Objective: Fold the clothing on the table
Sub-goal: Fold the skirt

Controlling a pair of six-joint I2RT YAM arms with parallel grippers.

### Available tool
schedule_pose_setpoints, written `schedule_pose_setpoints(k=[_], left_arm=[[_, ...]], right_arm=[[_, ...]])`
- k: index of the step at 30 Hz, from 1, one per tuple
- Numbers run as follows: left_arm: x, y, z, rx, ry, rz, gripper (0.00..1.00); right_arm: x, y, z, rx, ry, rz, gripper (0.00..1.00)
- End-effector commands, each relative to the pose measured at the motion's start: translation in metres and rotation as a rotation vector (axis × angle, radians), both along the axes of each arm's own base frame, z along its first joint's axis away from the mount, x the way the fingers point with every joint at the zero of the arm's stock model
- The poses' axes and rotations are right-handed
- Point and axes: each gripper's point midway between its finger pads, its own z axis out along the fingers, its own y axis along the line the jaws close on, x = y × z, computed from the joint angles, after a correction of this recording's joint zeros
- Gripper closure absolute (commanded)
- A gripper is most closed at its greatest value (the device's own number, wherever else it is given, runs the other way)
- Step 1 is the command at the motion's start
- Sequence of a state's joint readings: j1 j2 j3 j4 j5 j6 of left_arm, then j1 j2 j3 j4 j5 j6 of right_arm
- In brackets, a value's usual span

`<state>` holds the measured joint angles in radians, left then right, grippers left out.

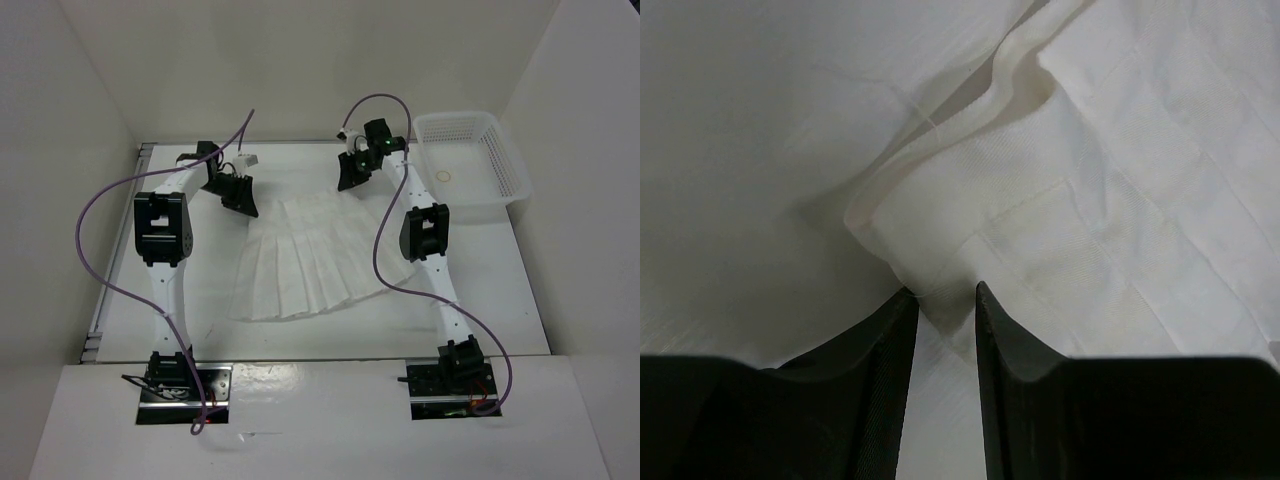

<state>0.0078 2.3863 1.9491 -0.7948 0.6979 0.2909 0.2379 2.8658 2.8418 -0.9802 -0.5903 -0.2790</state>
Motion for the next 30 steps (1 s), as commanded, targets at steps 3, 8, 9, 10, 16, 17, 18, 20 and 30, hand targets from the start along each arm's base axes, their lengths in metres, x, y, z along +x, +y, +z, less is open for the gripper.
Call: schedule_pose_setpoints(k=[3, 8, 9, 10, 16, 17, 18, 20, 30], left_arm=[[-0.006, 0.005, 0.003, 0.057, -0.02, -0.028, 0.68], [-0.002, 0.007, 0.002, 0.072, -0.032, -0.016, 0.8], [-0.002, 0.007, 0.002, 0.073, -0.032, -0.016, 0.83], [0.003, 0.008, 0.004, 0.081, -0.044, -0.005, 0.9], [0.023, 0.016, 0.02, 0.097, -0.099, 0.027, 1.0], [0.026, 0.016, 0.02, 0.097, -0.104, 0.027, 1.0], [0.029, 0.015, 0.024, 0.095, -0.114, 0.035, 1.0], [0.04, 0.023, 0.038, 0.104, -0.153, 0.05, 1.0], [0.08, 0.029, 0.12, 0.078, -0.327, 0.074, 1.0]], right_arm=[[-0.006, 0.003, -0.014, -0.015, 0.036, 0.001, 0.85], [-0.007, 0.0, -0.017, -0.032, 0.041, -0.008, 1.0], [-0.007, 0.0, -0.017, -0.032, 0.041, -0.008, 1.0], [-0.006, 0.0, -0.011, -0.03, 0.032, -0.008, 1.0], [-0.009, -0.002, -0.005, -0.042, 0.04, -0.014, 1.0], [-0.008, -0.002, 0.001, -0.039, 0.03, -0.014, 1.0], [-0.007, -0.003, 0.007, -0.044, 0.018, -0.019, 1.0], [-0.007, -0.003, 0.016, -0.041, 0.006, -0.019, 1.0], [0.017, -0.016, 0.105, -0.072, -0.202, -0.11, 1.0]])
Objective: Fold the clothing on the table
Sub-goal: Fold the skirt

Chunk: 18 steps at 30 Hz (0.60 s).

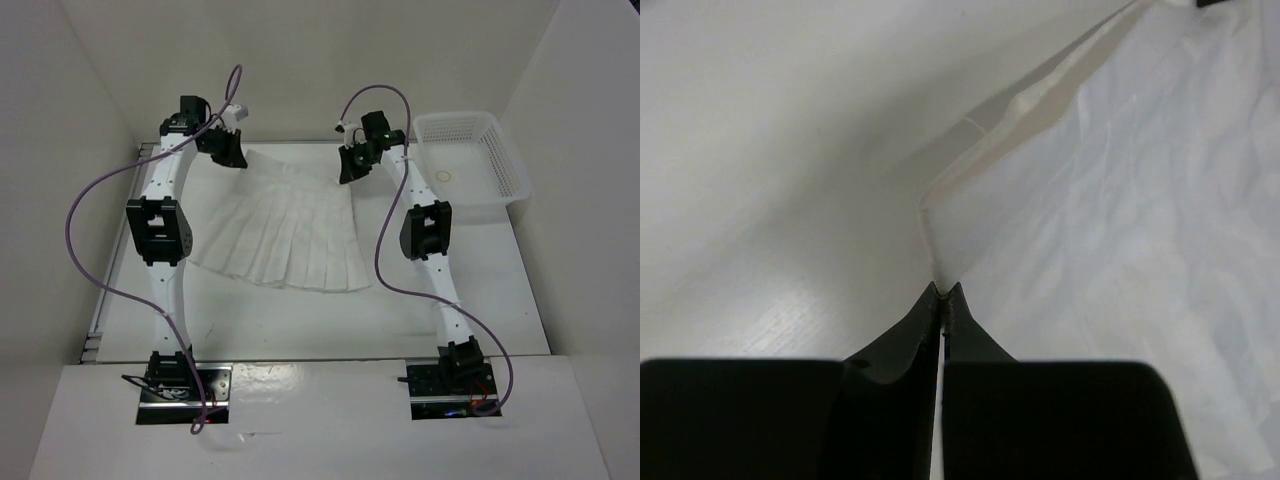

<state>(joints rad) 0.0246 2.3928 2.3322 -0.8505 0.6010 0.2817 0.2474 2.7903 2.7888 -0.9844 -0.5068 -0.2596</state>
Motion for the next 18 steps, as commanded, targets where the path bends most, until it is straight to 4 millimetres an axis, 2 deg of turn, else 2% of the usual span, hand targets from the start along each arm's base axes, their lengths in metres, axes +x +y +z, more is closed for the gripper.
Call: schedule_pose_setpoints(k=[1, 2, 3, 4, 6, 7, 9, 10, 15, 16, 18], left_arm=[[0.006, 0.004, 0.023, -0.021, -0.022, 0.001, 1.0], [0.014, 0.003, 0.048, -0.027, -0.085, -0.006, 1.0], [0.009, 0.0, 0.043, -0.041, -0.049, -0.014, 1.0], [0.01, 0.0, 0.055, -0.04, -0.076, -0.015, 1.0], [0.008, -0.001, 0.063, -0.044, -0.094, -0.028, 1.0], [0.008, 0.001, 0.064, -0.059, -0.095, -0.03, 1.0], [0.003, -0.002, 0.067, -0.077, -0.087, -0.053, 1.0], [0.0, -0.002, 0.071, -0.099, -0.091, -0.069, 1.0], [-0.022, -0.001, 0.074, -0.099, -0.049, -0.129, 1.0], [-0.026, -0.004, 0.075, -0.115, -0.042, -0.146, 1.0], [-0.031, 0.012, 0.079, -0.129, -0.034, -0.132, 1.0]], right_arm=[[0.019, -0.013, 0.089, -0.03, -0.198, -0.069, 1.0], [0.019, -0.014, 0.096, -0.029, -0.205, -0.083, 1.0], [0.019, -0.015, 0.103, -0.032, -0.219, -0.089, 1.0], [0.02, -0.016, 0.12, -0.024, -0.252, -0.103, 1.0], [0.02, -0.02, 0.137, -0.032, -0.284, -0.12, 1.0], [0.02, -0.02, 0.154, -0.022, -0.316, -0.122, 1.0], [0.017, -0.023, 0.168, -0.025, -0.338, -0.131, 1.0], [0.015, -0.026, 0.184, -0.025, -0.366, -0.141, 1.0], [-0.001, -0.022, 0.207, -0.019, -0.387, -0.107, 1.0], [-0.005, -0.022, 0.217, -0.013, -0.405, -0.092, 1.0], [-0.017, -0.02, 0.213, -0.011, -0.371, -0.057, 1.0]])
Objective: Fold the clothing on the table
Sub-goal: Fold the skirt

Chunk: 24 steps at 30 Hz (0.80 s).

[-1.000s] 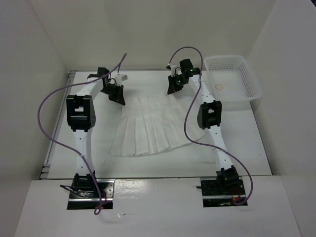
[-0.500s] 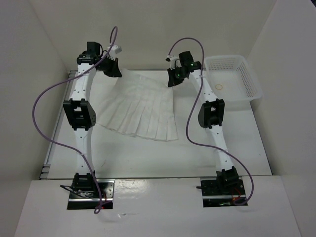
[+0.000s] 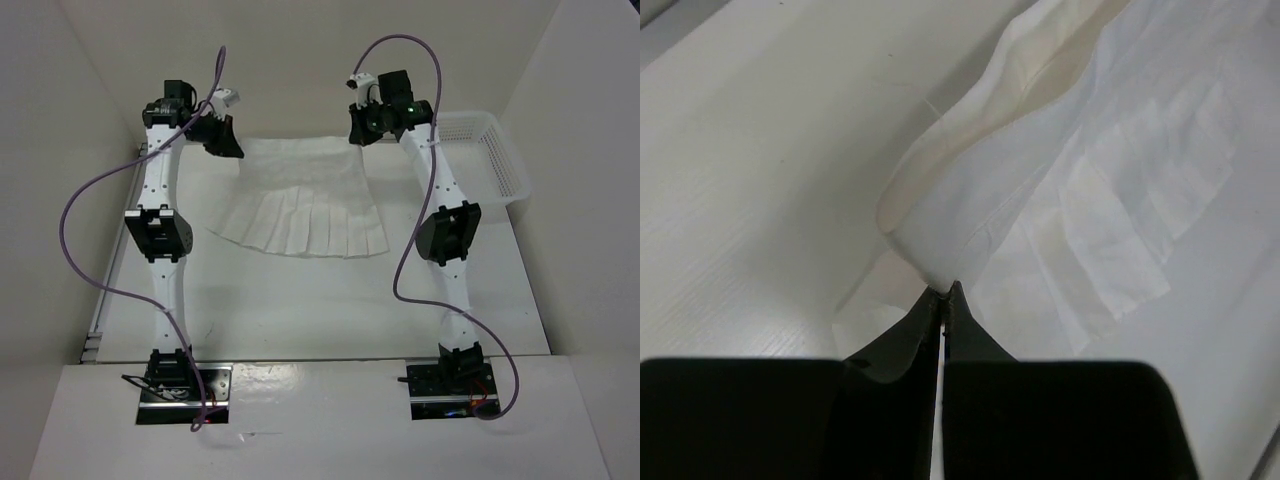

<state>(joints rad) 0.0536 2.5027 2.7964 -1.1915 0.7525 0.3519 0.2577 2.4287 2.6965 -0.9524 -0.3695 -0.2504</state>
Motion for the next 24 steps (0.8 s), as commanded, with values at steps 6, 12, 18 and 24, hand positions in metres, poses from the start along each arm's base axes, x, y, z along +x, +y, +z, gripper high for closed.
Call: schedule_pose_setpoints(k=[6, 12, 18, 24], left_arm=[[-0.042, 0.025, 0.019, -0.069, 0.007, -0.092, 1.0], [-0.08, 0.026, -0.008, -0.039, 0.034, -0.035, 1.0], [-0.11, 0.029, -0.017, 0.035, -0.009, 0.039, 1.0], [-0.13, 0.038, -0.042, 0.068, 0.052, 0.074, 1.0]], right_arm=[[-0.041, -0.002, 0.027, -0.044, -0.006, 0.11, 1.0], [-0.062, -0.009, 0.036, -0.07, 0.005, 0.132, 1.0], [-0.081, -0.012, 0.024, -0.097, 0.042, 0.146, 1.0], [-0.123, -0.002, 0.0, -0.146, 0.17, 0.288, 1.0]])
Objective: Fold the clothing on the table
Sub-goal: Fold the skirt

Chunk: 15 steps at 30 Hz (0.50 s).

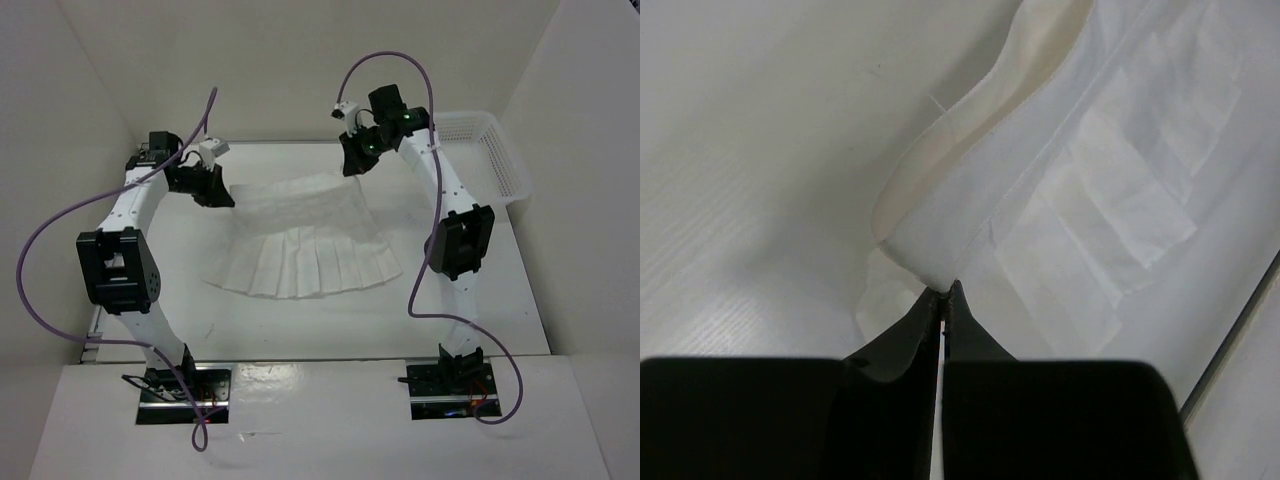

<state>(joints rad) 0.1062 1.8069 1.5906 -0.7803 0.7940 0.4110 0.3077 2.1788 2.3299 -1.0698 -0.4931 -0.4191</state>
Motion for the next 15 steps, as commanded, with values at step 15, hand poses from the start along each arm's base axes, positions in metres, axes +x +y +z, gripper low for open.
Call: schedule_pose_setpoints(k=[15], left_arm=[[-0.065, 0.017, -0.031, 0.119, 0.092, -0.092, 1.0]], right_arm=[[-0.141, 0.013, -0.047, -0.171, 0.249, 0.34, 1.0]])
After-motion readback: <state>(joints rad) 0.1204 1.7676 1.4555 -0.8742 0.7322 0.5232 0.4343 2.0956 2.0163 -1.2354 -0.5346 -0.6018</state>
